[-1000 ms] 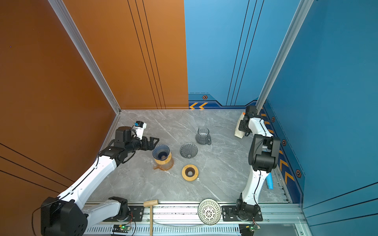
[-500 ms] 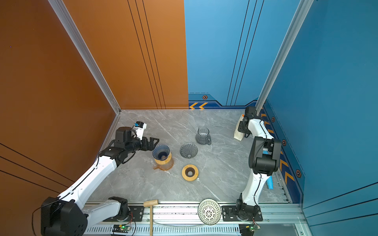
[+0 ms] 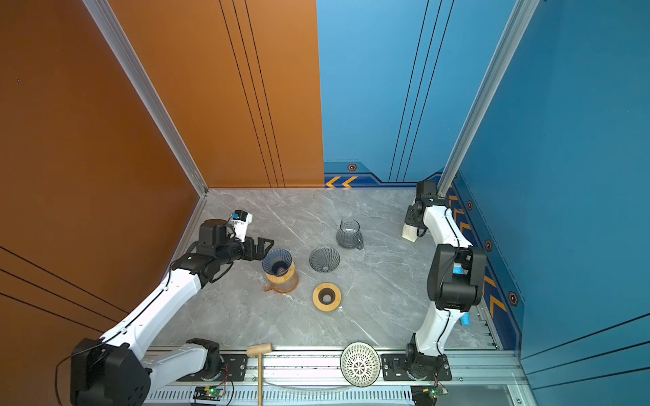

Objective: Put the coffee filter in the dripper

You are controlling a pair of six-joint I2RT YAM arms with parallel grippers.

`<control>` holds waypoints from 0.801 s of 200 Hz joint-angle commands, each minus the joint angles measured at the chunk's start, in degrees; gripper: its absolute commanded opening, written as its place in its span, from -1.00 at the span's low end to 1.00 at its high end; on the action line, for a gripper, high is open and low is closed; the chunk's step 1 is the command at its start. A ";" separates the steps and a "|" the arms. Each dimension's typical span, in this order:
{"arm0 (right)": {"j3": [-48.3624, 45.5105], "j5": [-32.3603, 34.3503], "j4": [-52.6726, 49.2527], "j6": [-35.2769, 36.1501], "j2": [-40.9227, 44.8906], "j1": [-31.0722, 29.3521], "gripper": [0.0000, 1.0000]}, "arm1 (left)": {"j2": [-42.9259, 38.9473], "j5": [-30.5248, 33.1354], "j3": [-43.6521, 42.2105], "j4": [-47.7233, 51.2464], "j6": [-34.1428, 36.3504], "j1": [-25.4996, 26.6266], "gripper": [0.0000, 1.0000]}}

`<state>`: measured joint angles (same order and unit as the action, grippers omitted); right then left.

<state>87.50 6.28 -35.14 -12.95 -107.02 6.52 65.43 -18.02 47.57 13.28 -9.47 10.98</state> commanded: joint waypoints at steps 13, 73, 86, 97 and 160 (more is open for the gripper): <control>2.51 1.51 -1.53 -2.16 -3.37 0.14 -0.76 | -1.77 -1.00 -1.07 0.27 0.65 -0.26 0.96; 3.38 2.53 -1.61 -3.04 -5.98 0.49 -0.76 | -1.77 -0.95 -1.01 0.52 0.64 -0.37 0.96; 3.36 3.06 -1.61 -3.08 -6.24 0.53 -0.76 | -1.71 -0.96 -1.01 0.52 0.64 -0.41 0.96; 3.36 3.22 -1.60 -3.29 -6.35 0.66 -0.76 | -1.71 -1.00 -1.05 0.65 0.64 -0.43 0.96; 3.99 1.64 -1.25 -3.99 -7.38 1.71 -0.70 | -1.71 -0.95 -1.03 0.71 0.69 -0.39 0.96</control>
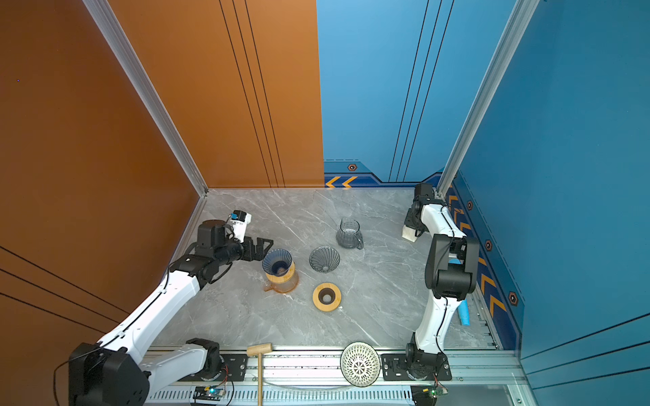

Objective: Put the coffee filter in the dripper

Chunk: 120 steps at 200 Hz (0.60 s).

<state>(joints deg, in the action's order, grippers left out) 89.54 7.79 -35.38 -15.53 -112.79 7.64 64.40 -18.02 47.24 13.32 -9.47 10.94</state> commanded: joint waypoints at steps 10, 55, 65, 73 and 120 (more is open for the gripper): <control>2.28 -0.36 -1.01 -1.42 -1.87 0.67 -0.71 | -0.68 -0.95 -0.67 0.68 0.69 -0.33 0.96; 3.10 -1.13 -1.01 -2.18 -2.91 0.63 -0.71 | -0.50 -0.96 -0.69 0.65 0.60 -0.37 0.96; 3.10 -0.93 -1.01 -2.35 -3.09 0.60 -0.71 | -0.51 -0.92 -0.73 0.65 0.60 -0.37 0.96; 3.10 -0.79 -1.01 -2.53 -3.21 0.64 -0.72 | -0.59 -0.95 -0.71 0.66 0.60 -0.39 0.96; 3.41 0.01 -1.01 -3.28 -4.17 0.62 -0.73 | -0.68 -0.83 -0.62 0.83 0.57 -0.34 0.96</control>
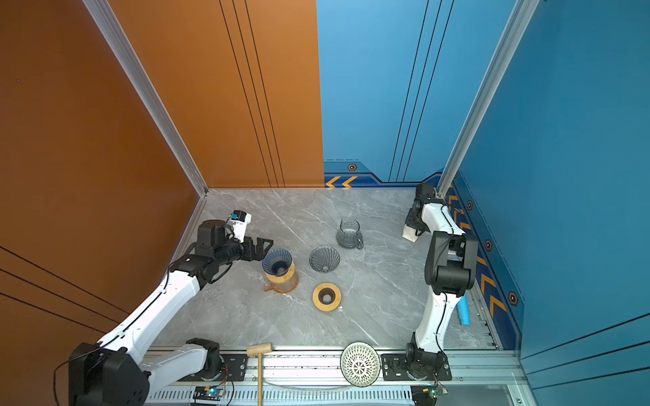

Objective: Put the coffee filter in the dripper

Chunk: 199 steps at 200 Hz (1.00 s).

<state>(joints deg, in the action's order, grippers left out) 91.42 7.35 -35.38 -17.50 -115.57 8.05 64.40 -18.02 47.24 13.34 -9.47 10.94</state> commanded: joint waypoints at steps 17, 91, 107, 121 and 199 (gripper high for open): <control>1.99 0.54 -1.03 -1.53 -1.85 0.31 -0.74 | -0.65 -0.83 -0.61 0.81 0.59 -0.39 0.96; 2.67 2.11 -1.06 -1.65 -2.86 0.03 -0.86 | -0.59 -0.79 -0.45 1.03 0.69 -0.37 0.96; 2.62 2.63 -1.01 -1.33 -2.58 -0.13 -0.95 | -0.59 -0.79 -0.45 1.05 0.69 -0.33 0.96; 2.43 2.70 -1.10 -1.07 -2.14 -0.13 -1.00 | -0.59 -0.78 -0.46 0.85 0.64 -0.34 0.96; 0.76 0.72 -3.29 -1.13 1.72 -1.12 -1.00 | -0.54 -1.19 -0.48 0.71 0.68 -0.39 0.96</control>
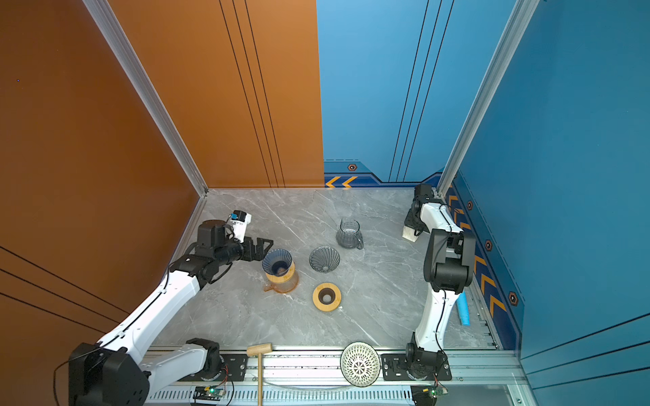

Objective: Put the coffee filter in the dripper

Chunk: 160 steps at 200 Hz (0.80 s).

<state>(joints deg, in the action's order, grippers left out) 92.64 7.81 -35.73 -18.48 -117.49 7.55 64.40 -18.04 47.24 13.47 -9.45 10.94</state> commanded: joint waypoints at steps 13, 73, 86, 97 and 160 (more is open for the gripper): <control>-1.05 0.25 -3.30 -0.10 4.34 -0.64 -1.00 | -0.59 -1.19 -0.40 0.63 0.84 -0.42 0.96; -3.16 -0.65 -3.99 -0.66 6.20 -0.66 -1.00 | -0.33 -1.49 -0.37 0.37 0.75 -0.35 0.96; -3.66 -0.91 -4.09 -0.90 6.47 -0.65 -1.00 | -0.29 -1.52 -0.38 0.32 0.75 -0.33 0.96; -4.30 -0.90 -4.09 -1.04 6.68 -0.74 -1.00 | -0.24 -1.54 -0.44 0.26 0.66 -0.39 0.96; -8.08 -1.20 -3.83 -1.85 9.15 -0.78 -0.70 | -0.06 -1.66 -0.83 0.18 0.75 -0.27 0.96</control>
<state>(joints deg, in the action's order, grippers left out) 85.67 6.24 -37.91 -19.38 -111.61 7.05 64.40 -18.22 47.24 13.47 -9.43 10.92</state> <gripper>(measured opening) 0.131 0.978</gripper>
